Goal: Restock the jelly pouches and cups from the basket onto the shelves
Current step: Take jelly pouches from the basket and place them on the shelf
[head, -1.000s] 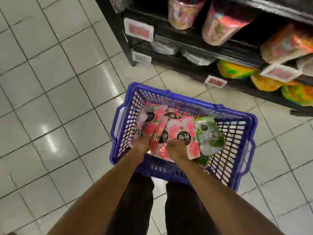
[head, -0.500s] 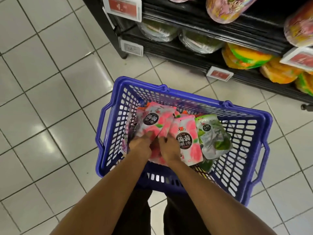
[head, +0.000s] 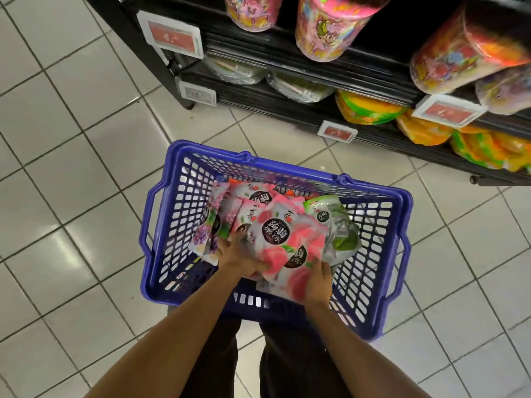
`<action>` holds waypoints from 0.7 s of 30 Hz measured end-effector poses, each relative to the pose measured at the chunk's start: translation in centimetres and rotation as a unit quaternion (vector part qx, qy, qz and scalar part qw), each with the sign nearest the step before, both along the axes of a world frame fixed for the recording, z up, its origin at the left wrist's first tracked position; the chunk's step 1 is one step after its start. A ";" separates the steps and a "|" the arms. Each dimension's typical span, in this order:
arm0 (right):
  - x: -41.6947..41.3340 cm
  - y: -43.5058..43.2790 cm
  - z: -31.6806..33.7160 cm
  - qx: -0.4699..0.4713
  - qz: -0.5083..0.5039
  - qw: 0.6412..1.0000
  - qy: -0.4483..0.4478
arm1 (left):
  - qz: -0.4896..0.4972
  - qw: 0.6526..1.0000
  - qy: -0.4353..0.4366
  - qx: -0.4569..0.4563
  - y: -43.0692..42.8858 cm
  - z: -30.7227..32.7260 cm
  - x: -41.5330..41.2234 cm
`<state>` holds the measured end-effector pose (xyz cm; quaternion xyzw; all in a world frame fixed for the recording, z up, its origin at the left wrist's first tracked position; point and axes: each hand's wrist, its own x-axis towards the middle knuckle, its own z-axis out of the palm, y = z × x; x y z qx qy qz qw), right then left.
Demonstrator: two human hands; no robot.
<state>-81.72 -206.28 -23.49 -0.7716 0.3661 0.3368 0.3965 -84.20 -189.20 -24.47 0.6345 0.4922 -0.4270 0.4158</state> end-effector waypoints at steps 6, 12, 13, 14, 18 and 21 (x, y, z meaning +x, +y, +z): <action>1.9 -0.1 -1.4 0.002 0.134 0.990 0.043 | -0.084 0.995 -0.060 0.010 -1.4 -0.8 0.9; 2.6 0.1 -2.0 0.029 0.114 0.992 0.049 | 0.159 0.985 -0.059 0.008 -0.9 -1.2 3.4; 2.5 0.0 -2.0 0.038 0.101 0.993 0.057 | 0.214 0.976 -0.041 -0.028 -0.6 -1.3 3.9; 2.4 -0.1 -1.8 0.046 0.089 0.993 0.062 | 0.257 0.963 -0.043 -0.065 -0.3 -1.3 4.1; 1.7 -1.3 0.0 0.088 0.072 0.993 0.033 | 0.268 0.946 -0.051 -0.174 0.5 0.8 4.0; 1.8 -2.6 3.5 0.118 0.038 0.992 0.003 | 0.284 0.931 -0.040 -0.226 1.5 4.2 3.2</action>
